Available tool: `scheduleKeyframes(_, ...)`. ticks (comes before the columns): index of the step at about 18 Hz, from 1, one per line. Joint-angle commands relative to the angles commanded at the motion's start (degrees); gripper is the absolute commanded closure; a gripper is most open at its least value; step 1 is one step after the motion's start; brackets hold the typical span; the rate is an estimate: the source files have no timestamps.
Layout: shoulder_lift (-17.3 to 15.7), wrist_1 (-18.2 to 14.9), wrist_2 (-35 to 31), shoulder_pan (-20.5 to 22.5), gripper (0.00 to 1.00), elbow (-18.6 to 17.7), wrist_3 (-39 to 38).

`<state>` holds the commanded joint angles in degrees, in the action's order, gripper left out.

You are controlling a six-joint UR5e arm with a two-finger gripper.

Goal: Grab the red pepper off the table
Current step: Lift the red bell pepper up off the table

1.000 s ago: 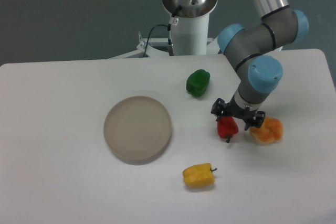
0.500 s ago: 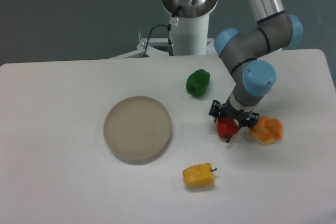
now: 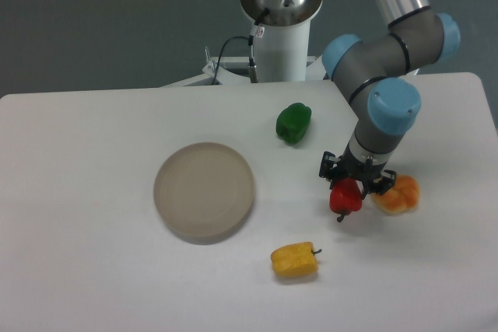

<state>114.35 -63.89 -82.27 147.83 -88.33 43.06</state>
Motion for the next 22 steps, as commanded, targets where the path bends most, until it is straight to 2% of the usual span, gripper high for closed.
scheduleKeyframes(3, -2.11, -5.17, 1.15, 0.26, 0.75, 2.54, 3.59)
scheduleKeyframes(4, -2.64, -9.89, 0.80, 0.52, 0.83, 5.25, 6.83)
scheduleKeyframes(7, -2.73, -20.36, 0.36, 1.40, 0.89, 12.45, 15.78)
scheduleKeyframes(8, -2.47, -21.79, 0.18, 1.58, 0.90, 13.96, 20.26)
scheduleKeyframes(10, -2.56, -21.98, -3.23, 1.58, 0.89, 14.15, 27.12)
scheduleKeyframes(12, -2.56, -21.98, -8.24, 1.49, 0.90, 14.15, 38.19)
scheduleKeyframes(14, -2.56, -21.72, -9.66, 1.67, 0.89, 12.84, 50.56)
scheduleKeyframes(16, -2.56, -21.71, -9.93, 2.02, 0.88, 12.66, 57.45)
scheduleKeyframes(18, -2.38, -21.36, -9.93, 2.11, 0.86, 12.22, 60.90)
scheduleKeyframes(22, -2.12, -20.92, -9.31, 2.02, 0.85, 11.52, 61.87)
